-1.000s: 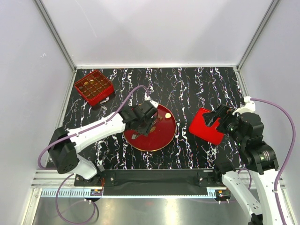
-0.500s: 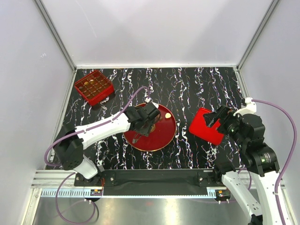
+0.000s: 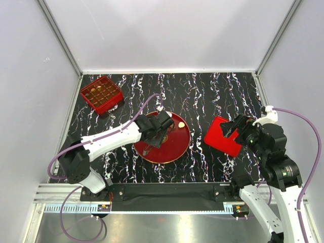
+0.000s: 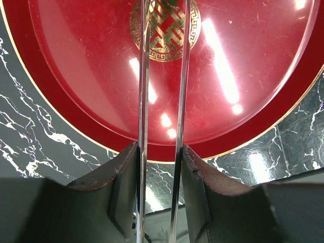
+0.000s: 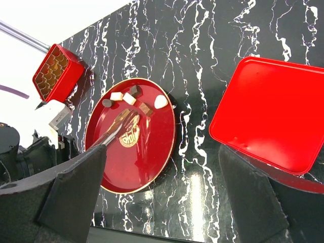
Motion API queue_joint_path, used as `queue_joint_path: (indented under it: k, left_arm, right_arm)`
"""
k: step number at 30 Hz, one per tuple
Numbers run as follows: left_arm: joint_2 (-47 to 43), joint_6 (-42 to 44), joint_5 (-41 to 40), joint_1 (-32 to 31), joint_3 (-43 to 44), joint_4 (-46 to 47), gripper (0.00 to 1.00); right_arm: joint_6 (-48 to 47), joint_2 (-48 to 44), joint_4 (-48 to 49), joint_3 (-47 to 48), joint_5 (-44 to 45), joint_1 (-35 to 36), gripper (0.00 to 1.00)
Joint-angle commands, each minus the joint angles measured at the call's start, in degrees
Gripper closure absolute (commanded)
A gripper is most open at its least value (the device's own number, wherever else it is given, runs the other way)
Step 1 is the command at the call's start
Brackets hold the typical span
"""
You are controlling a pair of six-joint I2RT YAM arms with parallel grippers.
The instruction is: Pack the chocolate
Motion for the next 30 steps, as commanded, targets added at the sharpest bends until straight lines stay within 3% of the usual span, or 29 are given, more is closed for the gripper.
queue_joint_path:
  k: [1, 22, 25, 30]
  left_arm:
    - [-0.79, -0.7, -0.55, -0.28, 2.93, -0.7, 0.61]
    - [-1.76, 0.18, -6.61, 0.78, 12.24, -8.95, 0.65]
    - [-2.55, 1.23, -7.67, 3.5, 13.3, -9.84, 0.66]
    - [-5.53, 4.74, -5.21, 13.24, 14.35, -8.61, 0.66]
  right_arm:
    - [-0.1, -0.49, -0.08, 2.53, 0.67, -0.05, 0.0]
    - [-0.27, -1.54, -0.61, 2.0, 1.29, 0.04, 0.0]
    - [-0.27, -1.72, -0.52, 2.09, 1.2, 0.04, 0.0]
    - [-0.18, -2.07, -0.52, 1.74, 1.11, -0.05, 0.0]
